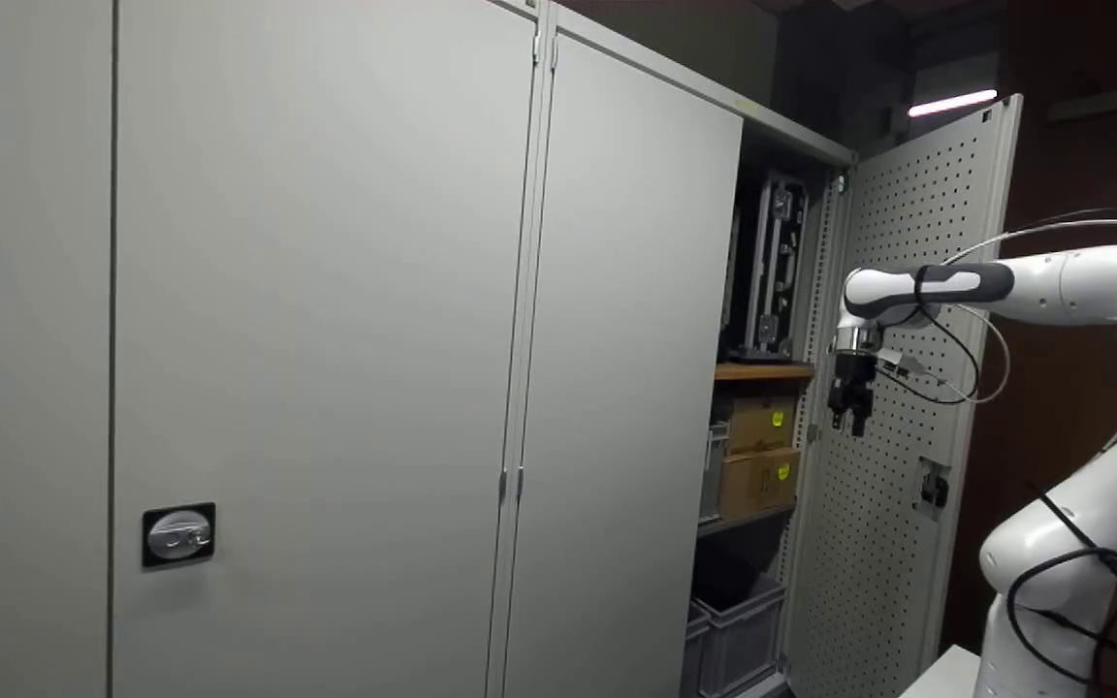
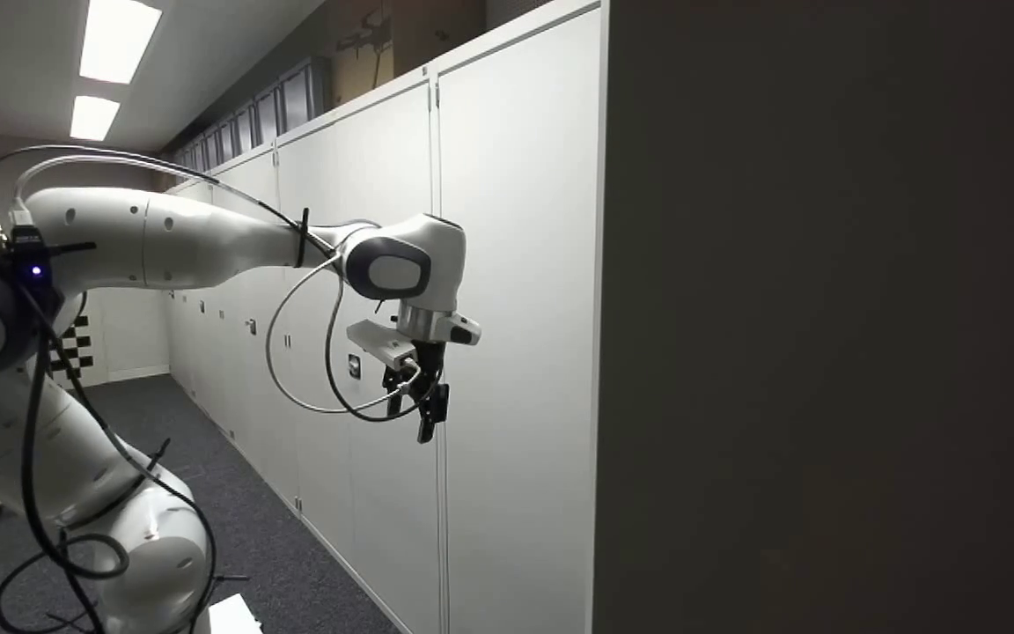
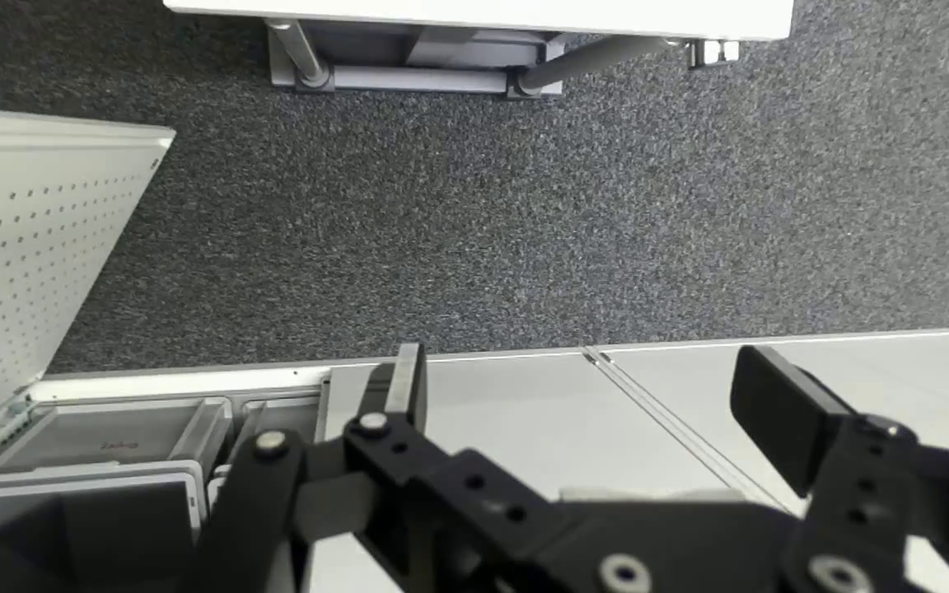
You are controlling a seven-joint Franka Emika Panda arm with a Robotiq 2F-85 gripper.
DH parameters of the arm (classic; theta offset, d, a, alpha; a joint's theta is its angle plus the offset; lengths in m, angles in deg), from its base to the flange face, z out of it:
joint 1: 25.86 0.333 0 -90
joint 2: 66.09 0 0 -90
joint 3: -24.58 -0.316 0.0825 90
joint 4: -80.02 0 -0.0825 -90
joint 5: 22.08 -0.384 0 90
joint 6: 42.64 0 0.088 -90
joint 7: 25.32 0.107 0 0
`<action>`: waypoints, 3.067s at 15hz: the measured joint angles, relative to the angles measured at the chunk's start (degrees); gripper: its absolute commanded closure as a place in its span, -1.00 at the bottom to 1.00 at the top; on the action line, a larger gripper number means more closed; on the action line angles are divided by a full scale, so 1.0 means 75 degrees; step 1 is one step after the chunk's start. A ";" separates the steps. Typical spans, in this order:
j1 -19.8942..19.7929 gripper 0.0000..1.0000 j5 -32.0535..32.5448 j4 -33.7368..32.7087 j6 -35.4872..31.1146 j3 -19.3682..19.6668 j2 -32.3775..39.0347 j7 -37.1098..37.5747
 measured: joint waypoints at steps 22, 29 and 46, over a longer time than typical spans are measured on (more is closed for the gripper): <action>-0.2203 -1.00 0.2882 0.1002 -0.0075 0.1407 -0.3020 0.1019; -0.2292 -1.00 0.3741 0.1003 -0.0942 0.2251 -0.3327 0.0961; -0.1955 -1.00 0.4072 -0.0147 -0.3100 0.2613 -0.3022 -0.0047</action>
